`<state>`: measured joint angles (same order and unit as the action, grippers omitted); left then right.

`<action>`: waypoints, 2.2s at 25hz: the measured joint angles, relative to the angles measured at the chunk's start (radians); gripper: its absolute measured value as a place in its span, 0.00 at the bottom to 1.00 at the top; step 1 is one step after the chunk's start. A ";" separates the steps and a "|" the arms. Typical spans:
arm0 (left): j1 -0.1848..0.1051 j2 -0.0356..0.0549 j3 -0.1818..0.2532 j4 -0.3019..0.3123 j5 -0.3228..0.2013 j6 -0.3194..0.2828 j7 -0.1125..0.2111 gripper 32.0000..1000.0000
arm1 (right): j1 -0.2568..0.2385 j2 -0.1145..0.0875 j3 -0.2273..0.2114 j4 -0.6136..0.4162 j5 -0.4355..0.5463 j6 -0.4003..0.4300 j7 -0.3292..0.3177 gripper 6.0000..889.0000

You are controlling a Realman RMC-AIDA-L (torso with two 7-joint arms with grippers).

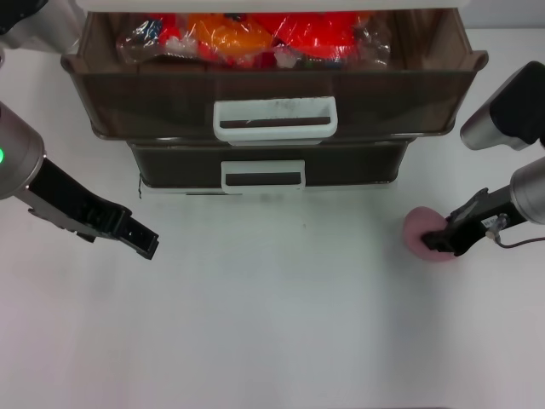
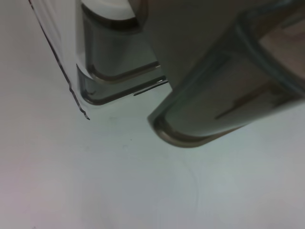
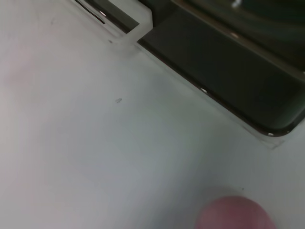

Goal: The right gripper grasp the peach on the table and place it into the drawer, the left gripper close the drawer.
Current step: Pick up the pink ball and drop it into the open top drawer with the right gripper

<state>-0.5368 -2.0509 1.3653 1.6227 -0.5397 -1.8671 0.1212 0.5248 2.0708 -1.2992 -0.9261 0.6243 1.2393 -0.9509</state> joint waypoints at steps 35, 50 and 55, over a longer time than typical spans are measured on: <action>0.010 0.0002 0.000 0.009 0.000 -0.001 0.011 0.88 | -0.151 -0.029 0.448 -0.800 0.539 0.319 0.028 0.13; -0.007 -0.0003 0.000 0.004 -0.013 -0.004 0.011 0.88 | 0.063 -0.018 0.261 -0.538 0.682 0.369 -0.052 0.13; -0.008 -0.0001 0.000 0.002 -0.014 -0.004 0.011 0.88 | 0.105 -0.015 0.257 -0.451 0.677 0.356 -0.089 0.14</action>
<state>-0.5446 -2.0510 1.3652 1.6250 -0.5537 -1.8715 0.1320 0.6297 2.0561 -1.0426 -1.3769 1.3010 1.5950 -1.0395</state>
